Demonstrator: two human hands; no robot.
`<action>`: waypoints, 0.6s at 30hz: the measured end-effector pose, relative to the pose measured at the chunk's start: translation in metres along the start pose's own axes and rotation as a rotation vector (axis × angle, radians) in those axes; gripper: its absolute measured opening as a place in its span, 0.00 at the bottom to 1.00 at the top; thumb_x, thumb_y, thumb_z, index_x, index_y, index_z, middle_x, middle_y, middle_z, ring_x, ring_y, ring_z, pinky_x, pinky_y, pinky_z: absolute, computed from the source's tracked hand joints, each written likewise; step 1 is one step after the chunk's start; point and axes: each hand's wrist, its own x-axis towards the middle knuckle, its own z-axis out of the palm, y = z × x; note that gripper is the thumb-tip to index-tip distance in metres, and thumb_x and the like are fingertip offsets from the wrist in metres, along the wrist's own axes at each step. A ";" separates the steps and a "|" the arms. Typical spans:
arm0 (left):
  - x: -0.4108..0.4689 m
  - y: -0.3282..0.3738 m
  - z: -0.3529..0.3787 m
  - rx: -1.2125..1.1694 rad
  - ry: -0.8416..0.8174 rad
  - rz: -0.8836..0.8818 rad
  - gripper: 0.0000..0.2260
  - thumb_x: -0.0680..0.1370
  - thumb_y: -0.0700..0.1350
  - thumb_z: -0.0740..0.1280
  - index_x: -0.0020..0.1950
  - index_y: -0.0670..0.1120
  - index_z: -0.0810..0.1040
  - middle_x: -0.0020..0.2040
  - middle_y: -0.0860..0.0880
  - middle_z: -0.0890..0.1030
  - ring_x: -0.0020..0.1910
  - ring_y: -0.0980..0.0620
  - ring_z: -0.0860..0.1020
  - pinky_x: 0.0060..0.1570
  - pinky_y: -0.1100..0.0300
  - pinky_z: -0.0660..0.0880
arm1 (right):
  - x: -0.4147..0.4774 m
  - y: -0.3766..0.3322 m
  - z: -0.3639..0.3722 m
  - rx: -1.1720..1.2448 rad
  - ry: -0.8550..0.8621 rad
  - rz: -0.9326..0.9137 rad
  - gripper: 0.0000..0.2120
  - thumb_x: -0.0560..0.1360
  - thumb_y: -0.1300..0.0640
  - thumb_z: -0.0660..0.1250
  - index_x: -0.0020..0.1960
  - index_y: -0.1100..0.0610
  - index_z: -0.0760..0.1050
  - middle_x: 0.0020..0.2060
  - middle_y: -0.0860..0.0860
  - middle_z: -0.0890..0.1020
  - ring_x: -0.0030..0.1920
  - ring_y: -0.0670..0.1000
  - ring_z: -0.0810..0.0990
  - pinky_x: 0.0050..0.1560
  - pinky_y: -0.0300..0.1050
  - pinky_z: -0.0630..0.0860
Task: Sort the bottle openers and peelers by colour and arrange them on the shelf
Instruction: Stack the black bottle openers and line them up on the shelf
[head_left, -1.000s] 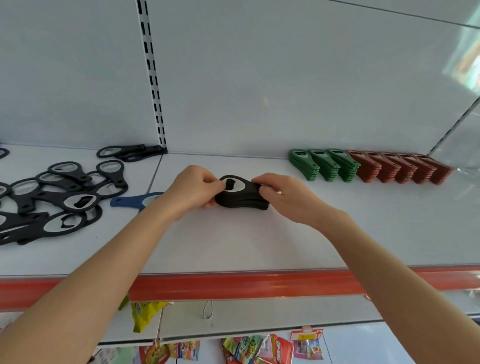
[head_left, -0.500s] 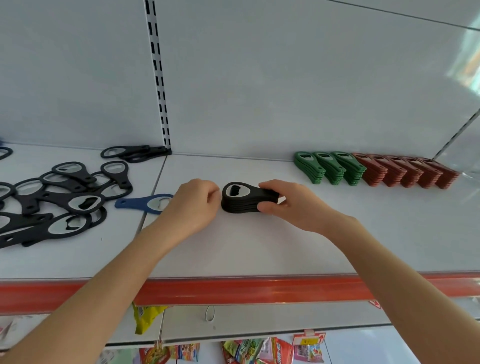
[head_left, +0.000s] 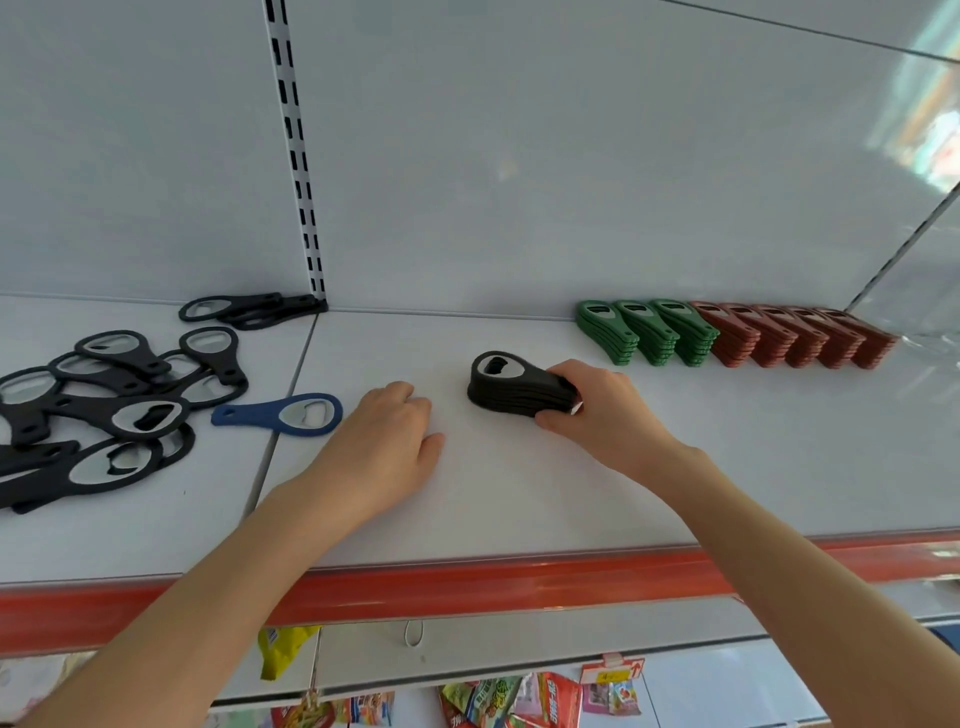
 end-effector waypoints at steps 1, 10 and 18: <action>0.002 0.002 -0.001 0.001 -0.016 0.006 0.12 0.80 0.49 0.56 0.47 0.41 0.70 0.54 0.46 0.70 0.58 0.48 0.68 0.50 0.62 0.63 | 0.002 0.003 -0.001 -0.027 0.035 0.048 0.11 0.73 0.58 0.66 0.55 0.60 0.73 0.42 0.54 0.78 0.40 0.53 0.73 0.36 0.45 0.68; 0.019 0.019 -0.003 0.075 -0.111 0.012 0.13 0.80 0.53 0.54 0.46 0.43 0.65 0.51 0.45 0.68 0.58 0.46 0.68 0.57 0.56 0.66 | 0.030 0.009 0.001 -0.091 0.180 0.297 0.08 0.73 0.59 0.64 0.44 0.59 0.64 0.39 0.54 0.71 0.40 0.56 0.68 0.37 0.45 0.63; 0.015 0.019 0.003 0.118 -0.100 0.020 0.28 0.78 0.60 0.44 0.66 0.42 0.65 0.67 0.43 0.65 0.69 0.46 0.61 0.66 0.56 0.60 | 0.026 0.011 0.000 -0.097 0.170 0.295 0.09 0.75 0.62 0.62 0.44 0.61 0.61 0.35 0.52 0.67 0.41 0.55 0.67 0.38 0.44 0.61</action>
